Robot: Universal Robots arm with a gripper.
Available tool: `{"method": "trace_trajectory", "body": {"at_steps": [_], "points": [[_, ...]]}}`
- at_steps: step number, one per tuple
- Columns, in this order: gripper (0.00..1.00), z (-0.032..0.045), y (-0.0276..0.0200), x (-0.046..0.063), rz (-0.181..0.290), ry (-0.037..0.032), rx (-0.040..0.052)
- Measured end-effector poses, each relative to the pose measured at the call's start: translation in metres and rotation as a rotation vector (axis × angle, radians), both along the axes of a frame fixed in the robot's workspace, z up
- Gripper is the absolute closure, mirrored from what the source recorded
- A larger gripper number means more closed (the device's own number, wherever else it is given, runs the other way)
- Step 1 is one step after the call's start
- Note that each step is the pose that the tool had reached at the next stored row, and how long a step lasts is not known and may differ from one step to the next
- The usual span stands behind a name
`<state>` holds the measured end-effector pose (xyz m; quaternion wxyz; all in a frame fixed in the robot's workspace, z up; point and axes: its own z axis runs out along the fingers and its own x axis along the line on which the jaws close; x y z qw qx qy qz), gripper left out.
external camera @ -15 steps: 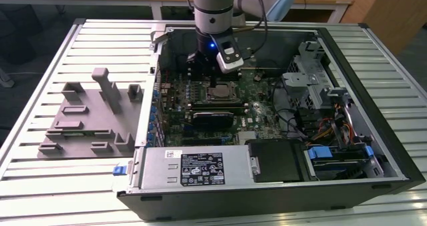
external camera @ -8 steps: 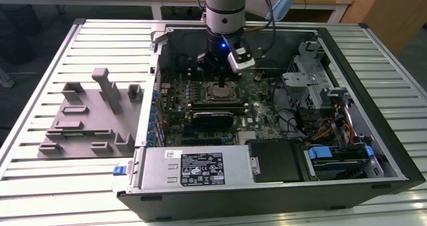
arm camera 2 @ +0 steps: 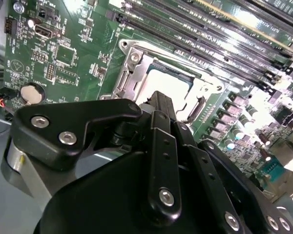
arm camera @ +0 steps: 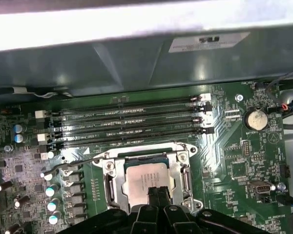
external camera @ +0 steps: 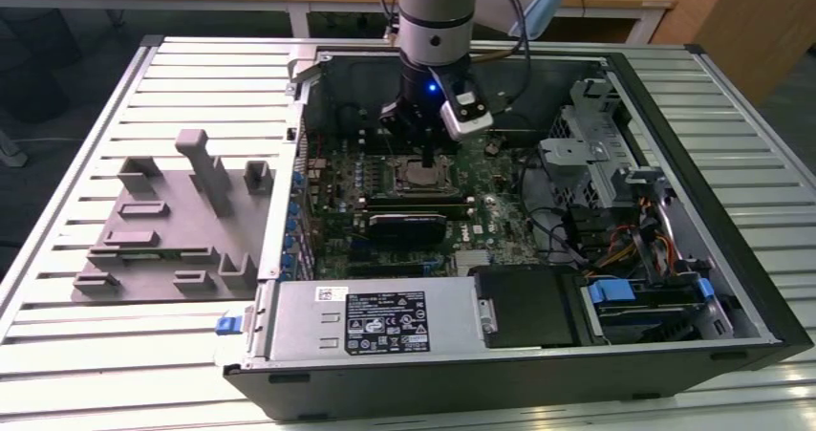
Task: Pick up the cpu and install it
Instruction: 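Close the cpu cover, then install the first cpu locking lever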
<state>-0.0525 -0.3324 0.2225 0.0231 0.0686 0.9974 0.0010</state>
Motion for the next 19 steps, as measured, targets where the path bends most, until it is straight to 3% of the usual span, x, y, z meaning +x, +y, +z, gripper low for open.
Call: {"method": "trace_trajectory", "body": {"at_steps": [3,19], "points": [[0.89,0.0,-0.0019,0.0,0.0,0.0,0.0],[0.89,0.0,-0.0024,0.0,0.0,0.0,0.0]]}}
